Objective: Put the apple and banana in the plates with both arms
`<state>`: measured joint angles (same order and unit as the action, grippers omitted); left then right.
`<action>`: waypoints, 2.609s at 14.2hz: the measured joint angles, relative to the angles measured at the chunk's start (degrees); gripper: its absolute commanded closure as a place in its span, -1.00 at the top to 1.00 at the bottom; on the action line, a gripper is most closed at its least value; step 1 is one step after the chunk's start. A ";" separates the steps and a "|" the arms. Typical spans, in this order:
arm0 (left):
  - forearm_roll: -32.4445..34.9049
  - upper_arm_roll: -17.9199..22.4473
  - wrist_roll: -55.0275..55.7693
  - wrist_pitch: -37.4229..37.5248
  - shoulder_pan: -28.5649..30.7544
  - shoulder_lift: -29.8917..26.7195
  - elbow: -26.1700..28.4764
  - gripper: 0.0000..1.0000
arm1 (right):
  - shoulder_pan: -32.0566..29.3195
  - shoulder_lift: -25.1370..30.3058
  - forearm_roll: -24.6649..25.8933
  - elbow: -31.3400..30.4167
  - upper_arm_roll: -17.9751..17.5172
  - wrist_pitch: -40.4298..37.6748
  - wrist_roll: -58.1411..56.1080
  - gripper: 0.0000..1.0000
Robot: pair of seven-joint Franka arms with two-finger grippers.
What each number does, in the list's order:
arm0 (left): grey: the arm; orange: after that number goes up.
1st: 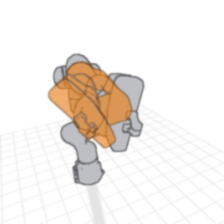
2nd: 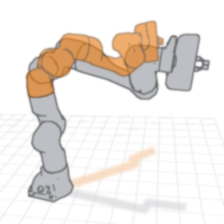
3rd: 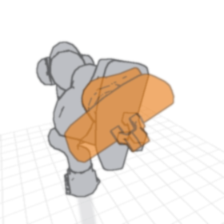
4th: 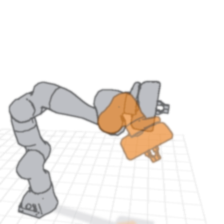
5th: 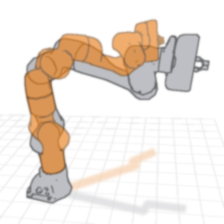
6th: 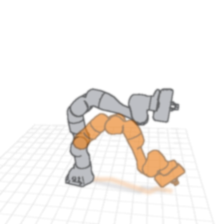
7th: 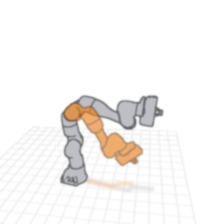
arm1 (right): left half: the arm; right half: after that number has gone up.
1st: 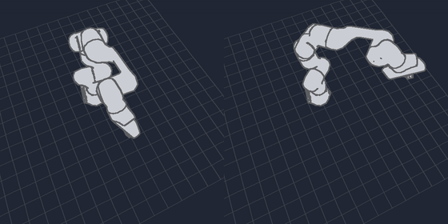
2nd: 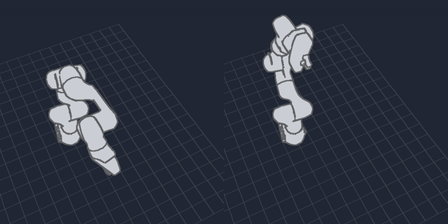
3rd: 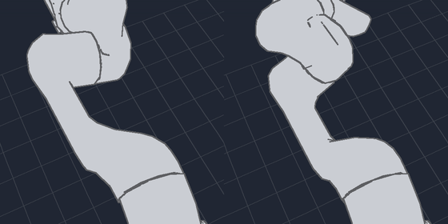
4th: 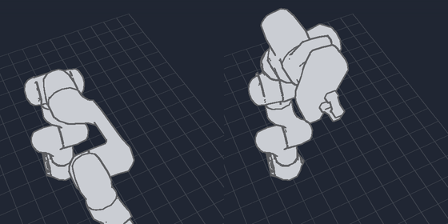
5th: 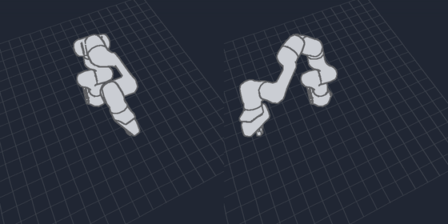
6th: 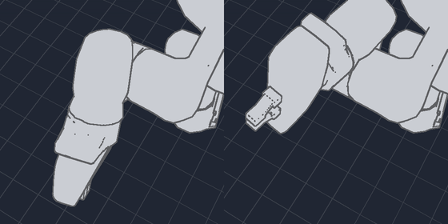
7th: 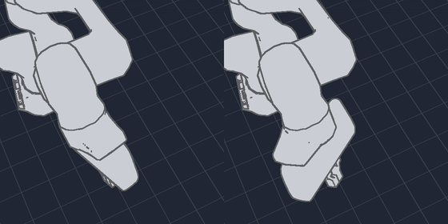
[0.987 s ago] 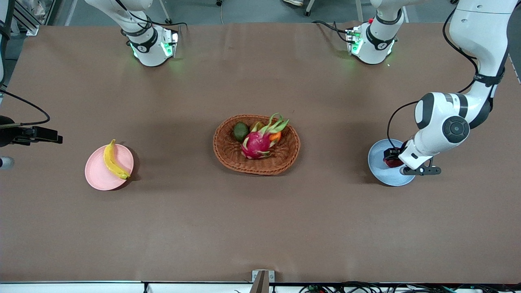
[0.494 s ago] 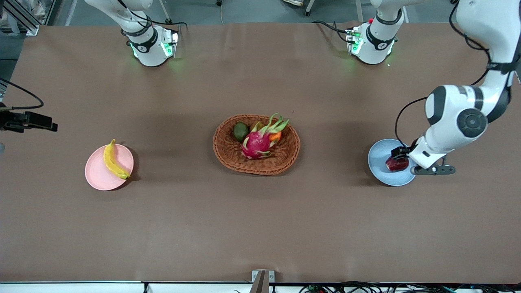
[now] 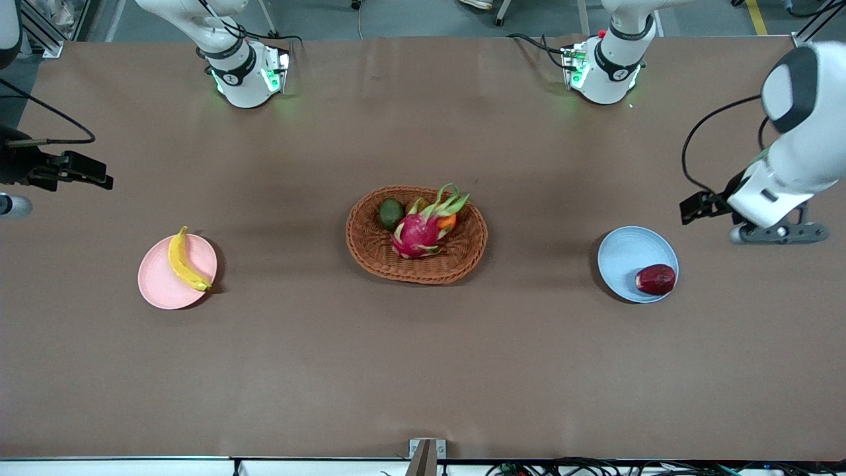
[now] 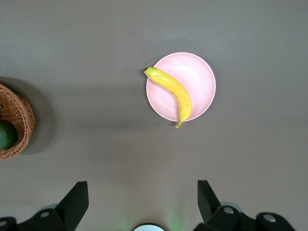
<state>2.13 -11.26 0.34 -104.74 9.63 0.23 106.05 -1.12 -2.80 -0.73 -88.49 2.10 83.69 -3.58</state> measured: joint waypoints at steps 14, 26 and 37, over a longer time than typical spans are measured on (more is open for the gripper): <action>-1.16 0.19 -2.62 10.28 0.22 0.24 -15.67 1.00 | 1.38 9.64 0.86 -4.44 2.17 -3.37 -0.01 1.00; -1.27 0.80 -2.64 10.29 -0.35 0.35 -15.85 1.00 | 1.38 9.36 1.62 -0.65 2.23 -2.99 -0.01 1.00; -1.33 10.81 -2.65 10.29 -9.99 0.54 -16.01 1.00 | 1.28 8.17 0.90 -0.68 2.24 -4.43 -0.16 1.00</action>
<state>0.80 -0.45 -2.30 -94.46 -0.36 0.77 90.04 0.16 5.36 0.17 -89.18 4.34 79.26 -3.74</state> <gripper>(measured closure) 0.000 0.000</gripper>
